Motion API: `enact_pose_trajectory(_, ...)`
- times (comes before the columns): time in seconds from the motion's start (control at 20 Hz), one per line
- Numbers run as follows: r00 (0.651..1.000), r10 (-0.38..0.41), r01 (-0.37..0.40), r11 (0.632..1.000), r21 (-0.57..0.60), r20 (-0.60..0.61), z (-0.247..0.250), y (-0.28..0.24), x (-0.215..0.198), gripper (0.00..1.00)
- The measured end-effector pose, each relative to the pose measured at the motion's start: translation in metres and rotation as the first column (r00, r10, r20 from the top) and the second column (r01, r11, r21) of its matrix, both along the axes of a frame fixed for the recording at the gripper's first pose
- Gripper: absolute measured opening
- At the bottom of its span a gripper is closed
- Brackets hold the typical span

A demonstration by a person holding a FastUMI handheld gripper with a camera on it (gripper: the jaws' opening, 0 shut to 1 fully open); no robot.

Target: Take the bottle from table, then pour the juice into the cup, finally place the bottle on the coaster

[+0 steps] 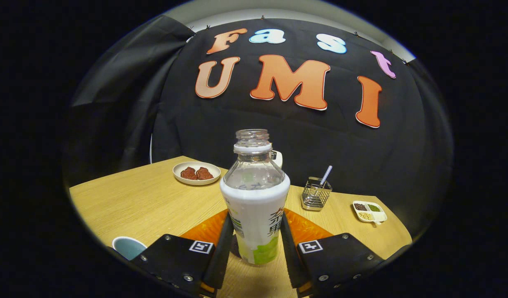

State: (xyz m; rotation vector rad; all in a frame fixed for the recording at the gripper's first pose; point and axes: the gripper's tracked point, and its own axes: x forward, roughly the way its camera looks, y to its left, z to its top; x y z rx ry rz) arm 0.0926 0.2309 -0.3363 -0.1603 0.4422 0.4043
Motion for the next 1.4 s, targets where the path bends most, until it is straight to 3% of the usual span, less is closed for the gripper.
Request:
enact_pose_trajectory(0.65,0.993,-0.048,0.055,0.996,0.070,-0.103,-0.044,0.010,0.024,0.60)
enact_pose_trajectory(0.8,0.994,-0.042,0.050,0.996,0.080,-0.103,-0.042,0.011,0.023,0.66)
enact_pose_trajectory(0.85,0.994,-0.047,0.055,0.996,0.076,-0.096,-0.038,0.009,0.023,0.67)
enact_pose_trajectory(1.0,0.997,-0.059,0.063,0.995,0.072,-0.058,-0.017,0.003,0.022,0.87)
enact_pose_trajectory(1.1,0.998,-0.044,0.047,0.996,0.075,-0.043,0.000,0.000,0.014,0.93)
enact_pose_trajectory(1.4,0.995,-0.046,0.043,0.999,0.033,0.092,0.080,-0.027,-0.018,0.97)
